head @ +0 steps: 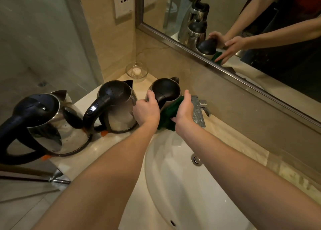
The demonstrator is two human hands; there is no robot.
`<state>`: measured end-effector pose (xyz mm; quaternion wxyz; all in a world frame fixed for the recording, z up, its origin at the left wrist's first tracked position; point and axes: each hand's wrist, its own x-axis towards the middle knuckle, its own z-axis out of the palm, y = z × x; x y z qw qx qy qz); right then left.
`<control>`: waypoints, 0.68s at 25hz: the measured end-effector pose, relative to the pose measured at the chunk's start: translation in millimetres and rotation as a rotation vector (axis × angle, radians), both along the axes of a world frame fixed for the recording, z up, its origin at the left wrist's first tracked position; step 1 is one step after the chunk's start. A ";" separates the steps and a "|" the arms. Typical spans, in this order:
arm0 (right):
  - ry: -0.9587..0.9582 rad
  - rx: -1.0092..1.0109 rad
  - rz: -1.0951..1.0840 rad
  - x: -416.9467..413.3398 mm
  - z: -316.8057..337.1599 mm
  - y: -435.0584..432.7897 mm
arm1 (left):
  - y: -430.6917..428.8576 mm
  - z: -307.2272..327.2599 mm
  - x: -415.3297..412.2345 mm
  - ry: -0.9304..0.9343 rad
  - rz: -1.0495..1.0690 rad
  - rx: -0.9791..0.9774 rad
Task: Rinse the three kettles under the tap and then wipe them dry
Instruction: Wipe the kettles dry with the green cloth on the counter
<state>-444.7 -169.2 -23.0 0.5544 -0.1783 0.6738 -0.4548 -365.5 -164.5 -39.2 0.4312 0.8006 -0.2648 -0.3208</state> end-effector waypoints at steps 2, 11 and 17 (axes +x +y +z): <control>-0.008 0.008 0.000 -2.5 3.5 5.7 | 0.1 6.1 3.5 -0.016 -0.054 0.008; 0.055 0.073 0.005 43.8 -10.2 72.2 | 47.2 23.1 60.7 -0.670 -0.681 -0.139; 0.209 0.129 0.142 89.3 -3.0 121.3 | 69.8 35.0 148.3 -1.063 -0.690 -0.227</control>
